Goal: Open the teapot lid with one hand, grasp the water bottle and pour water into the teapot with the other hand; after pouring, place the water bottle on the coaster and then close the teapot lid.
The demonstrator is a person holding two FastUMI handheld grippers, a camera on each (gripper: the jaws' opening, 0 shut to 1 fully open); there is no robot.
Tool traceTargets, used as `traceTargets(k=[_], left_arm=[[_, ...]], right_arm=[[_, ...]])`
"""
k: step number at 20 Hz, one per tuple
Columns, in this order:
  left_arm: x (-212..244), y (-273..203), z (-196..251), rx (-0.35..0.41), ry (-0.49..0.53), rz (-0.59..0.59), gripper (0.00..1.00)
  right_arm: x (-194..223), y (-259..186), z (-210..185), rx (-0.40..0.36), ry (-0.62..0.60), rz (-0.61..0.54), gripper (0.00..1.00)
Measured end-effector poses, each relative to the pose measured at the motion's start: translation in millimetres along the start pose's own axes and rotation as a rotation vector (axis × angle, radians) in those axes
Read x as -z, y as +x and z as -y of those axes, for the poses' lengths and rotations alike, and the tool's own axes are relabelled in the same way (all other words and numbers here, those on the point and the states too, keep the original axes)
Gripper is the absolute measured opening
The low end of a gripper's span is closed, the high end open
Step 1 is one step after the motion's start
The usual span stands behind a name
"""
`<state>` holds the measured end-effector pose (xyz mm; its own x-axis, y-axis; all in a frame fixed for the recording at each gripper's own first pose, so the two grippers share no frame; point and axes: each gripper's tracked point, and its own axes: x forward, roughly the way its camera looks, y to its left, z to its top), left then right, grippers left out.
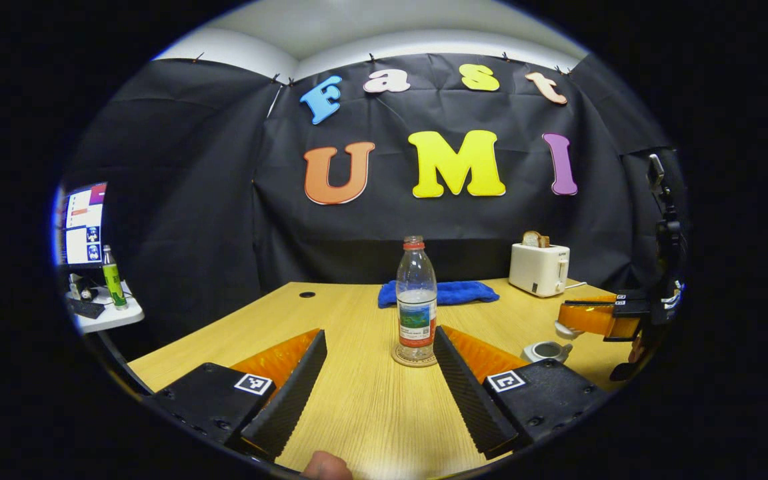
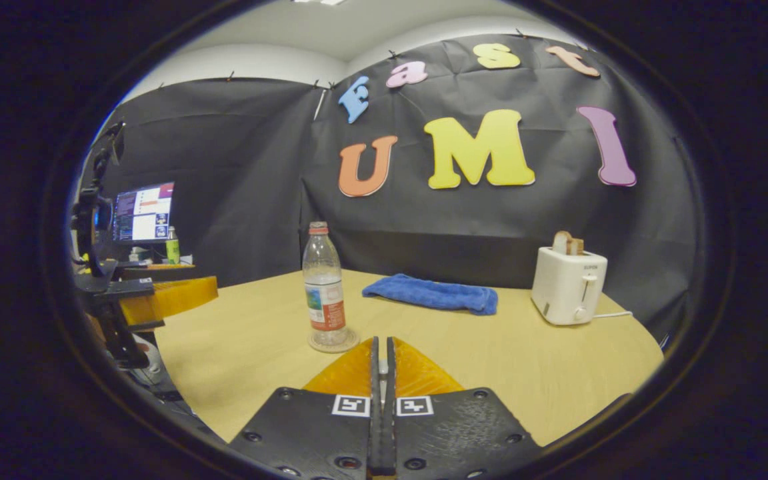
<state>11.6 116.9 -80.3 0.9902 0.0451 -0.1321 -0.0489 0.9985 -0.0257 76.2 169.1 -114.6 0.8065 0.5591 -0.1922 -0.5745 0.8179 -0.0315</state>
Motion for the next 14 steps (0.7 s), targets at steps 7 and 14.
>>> traceTargets(k=[7, 14], left_arm=[[-13.2, -16.1, -14.6, -0.055, 0.009, 0.040, 1.00], [-14.4, -21.6, -16.1, -0.063, 0.008, 0.041, 1.00]], right_arm=[[17.3, 15.1, -6.7, -0.018, 0.007, -0.019, 0.00], [25.8, 20.0, -3.7, -0.008, 0.013, -0.031, 0.00]])
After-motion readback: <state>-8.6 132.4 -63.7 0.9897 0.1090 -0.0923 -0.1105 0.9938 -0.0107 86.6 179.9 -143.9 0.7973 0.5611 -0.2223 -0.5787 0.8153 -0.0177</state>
